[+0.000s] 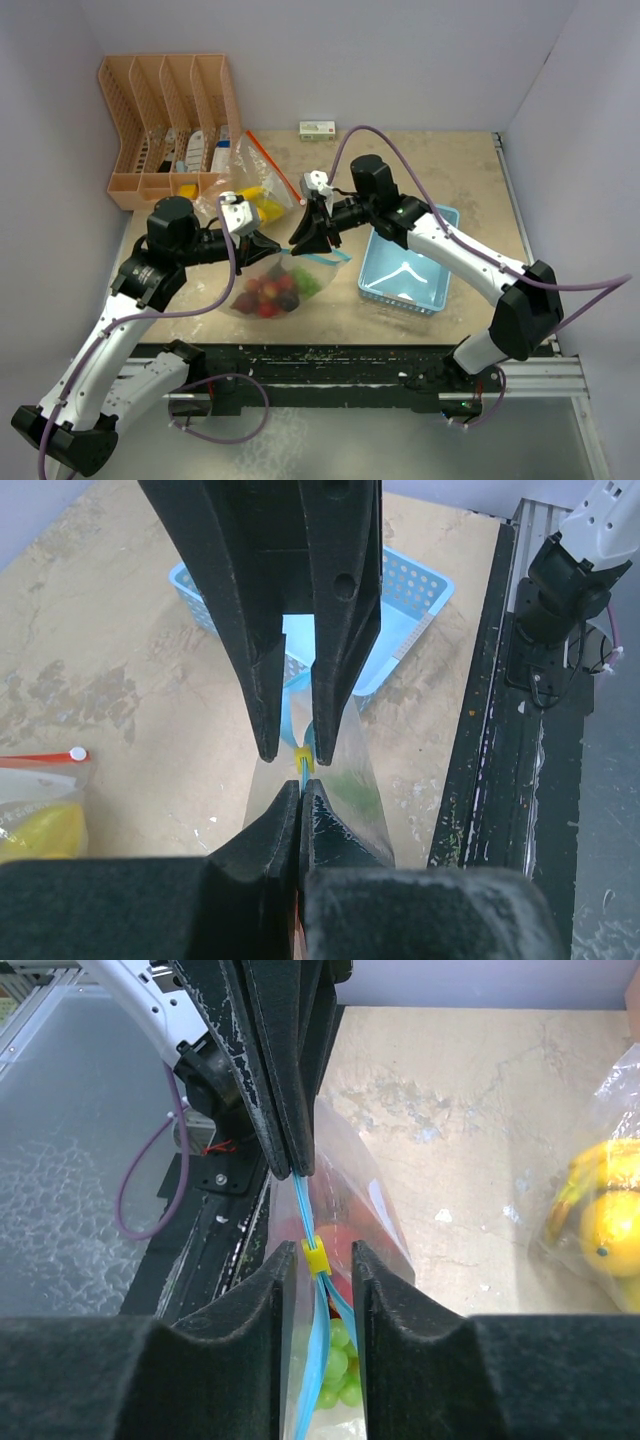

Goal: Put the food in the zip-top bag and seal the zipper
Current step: Zip the zipper food storage bag at the center of the board.

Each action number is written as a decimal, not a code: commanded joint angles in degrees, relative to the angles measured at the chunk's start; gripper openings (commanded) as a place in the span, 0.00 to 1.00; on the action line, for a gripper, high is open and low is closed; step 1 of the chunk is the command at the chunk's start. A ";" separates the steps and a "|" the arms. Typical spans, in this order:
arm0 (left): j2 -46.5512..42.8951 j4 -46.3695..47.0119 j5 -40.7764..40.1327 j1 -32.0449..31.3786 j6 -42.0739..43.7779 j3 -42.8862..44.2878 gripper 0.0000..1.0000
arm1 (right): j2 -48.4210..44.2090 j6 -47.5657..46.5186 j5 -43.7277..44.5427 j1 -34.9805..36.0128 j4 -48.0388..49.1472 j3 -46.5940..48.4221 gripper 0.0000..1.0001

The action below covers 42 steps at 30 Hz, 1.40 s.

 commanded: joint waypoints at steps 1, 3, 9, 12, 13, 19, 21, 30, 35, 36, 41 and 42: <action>-1.46 3.74 1.03 0.34 -0.05 0.80 0.00 | -0.10 0.81 -0.72 -0.04 0.50 2.29 0.33; -1.61 3.71 0.97 0.35 -0.04 0.82 0.00 | -0.06 1.00 -0.71 -0.04 0.52 2.29 0.34; -1.77 3.80 0.72 0.35 -0.23 0.61 0.00 | -0.05 1.36 -0.29 -0.08 0.23 2.29 0.29; -1.79 3.79 0.64 0.32 -0.32 0.53 0.00 | 0.02 2.06 -0.46 -0.08 -0.12 2.31 0.18; -1.85 3.77 0.62 0.32 -0.29 0.66 0.00 | 0.03 2.35 -0.61 -0.09 -0.29 2.37 0.15; -2.25 3.77 -1.13 0.30 -0.49 0.72 0.00 | -0.48 3.72 -0.09 -0.01 -0.24 1.39 0.06; -2.73 3.78 -3.08 0.30 -0.50 0.75 0.00 | -1.02 3.69 0.88 -0.07 -0.06 0.38 0.05; -4.06 3.34 -7.82 0.35 -0.16 0.77 0.00 | -2.12 2.69 4.39 -0.86 -1.64 -3.18 0.04; -4.13 3.39 -8.58 0.33 -0.13 0.82 0.00 | -2.51 1.87 5.77 -1.52 -3.01 -4.75 0.04; -4.24 3.33 -9.55 0.35 -0.09 0.91 0.00 | -2.52 1.44 6.25 -1.65 -3.76 -4.97 0.04; -5.43 3.60 -17.42 0.34 -0.18 0.65 0.00 | -3.66 0.61 8.75 -2.40 -5.90 -7.33 0.04; -5.72 3.70 -18.99 0.34 -0.21 0.52 0.00 | -4.15 0.90 9.42 -2.58 -5.57 -8.09 0.04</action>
